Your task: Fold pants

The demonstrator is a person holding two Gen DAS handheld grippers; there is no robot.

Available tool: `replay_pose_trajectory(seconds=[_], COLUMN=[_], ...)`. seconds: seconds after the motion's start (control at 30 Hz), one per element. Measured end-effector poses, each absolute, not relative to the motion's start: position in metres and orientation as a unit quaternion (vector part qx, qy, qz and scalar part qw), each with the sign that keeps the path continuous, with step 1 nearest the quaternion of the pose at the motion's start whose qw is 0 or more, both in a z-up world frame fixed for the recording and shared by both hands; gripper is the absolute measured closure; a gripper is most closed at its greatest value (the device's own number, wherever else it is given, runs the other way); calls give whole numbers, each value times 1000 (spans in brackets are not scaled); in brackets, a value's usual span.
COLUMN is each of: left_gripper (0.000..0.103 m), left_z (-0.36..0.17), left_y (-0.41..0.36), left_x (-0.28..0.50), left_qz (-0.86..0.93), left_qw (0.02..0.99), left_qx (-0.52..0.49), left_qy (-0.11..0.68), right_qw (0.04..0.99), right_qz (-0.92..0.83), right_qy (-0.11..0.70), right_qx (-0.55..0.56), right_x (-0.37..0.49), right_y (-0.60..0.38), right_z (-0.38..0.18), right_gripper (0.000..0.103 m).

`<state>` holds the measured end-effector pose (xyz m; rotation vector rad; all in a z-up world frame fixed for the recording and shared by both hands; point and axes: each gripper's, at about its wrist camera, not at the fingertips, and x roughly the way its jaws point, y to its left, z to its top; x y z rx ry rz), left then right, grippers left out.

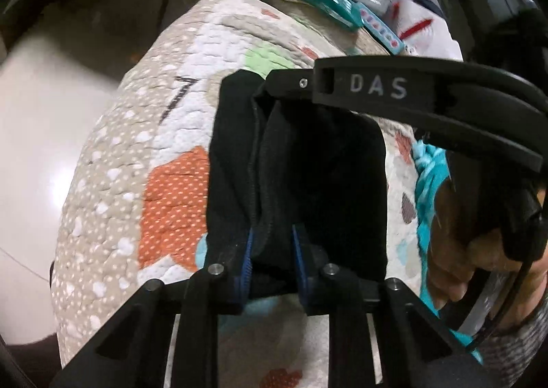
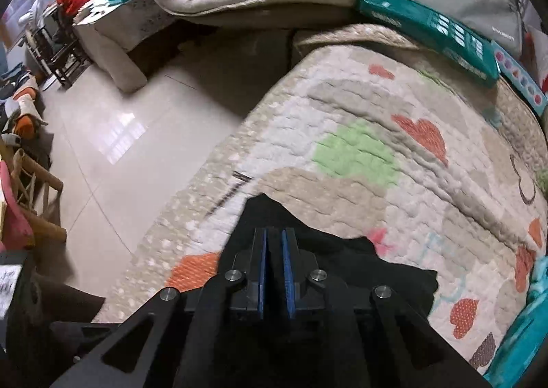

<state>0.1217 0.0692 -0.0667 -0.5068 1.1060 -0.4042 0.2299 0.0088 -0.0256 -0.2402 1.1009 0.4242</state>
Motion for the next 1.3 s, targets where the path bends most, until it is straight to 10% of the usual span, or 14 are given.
replay_pose_trajectory(seconds=[0.23, 0.47, 0.77, 1.13, 1.3], left_gripper=[72, 69, 67, 30, 29], left_z=[-83, -84, -52, -54, -44], left_y=[79, 113, 120, 39, 58], left_x=[127, 134, 153, 210, 199], left_qz=[-164, -202, -154, -37, -49], left_qw=[787, 743, 800, 848, 857], left_qx=[-224, -339, -318, -80, -116], left_qy=[551, 540, 485, 523, 499], right_qw=[812, 835, 876, 854, 868], right_qz=[216, 221, 143, 142, 146], right_qy=[534, 503, 460, 486, 462], right_qx=[-93, 8, 40, 122, 114], right_x=[248, 247, 186, 148, 143], right_y=[31, -15, -123, -152, -148], right_z=[-43, -10, 11, -40, -25], right_gripper=[88, 40, 38, 38, 33])
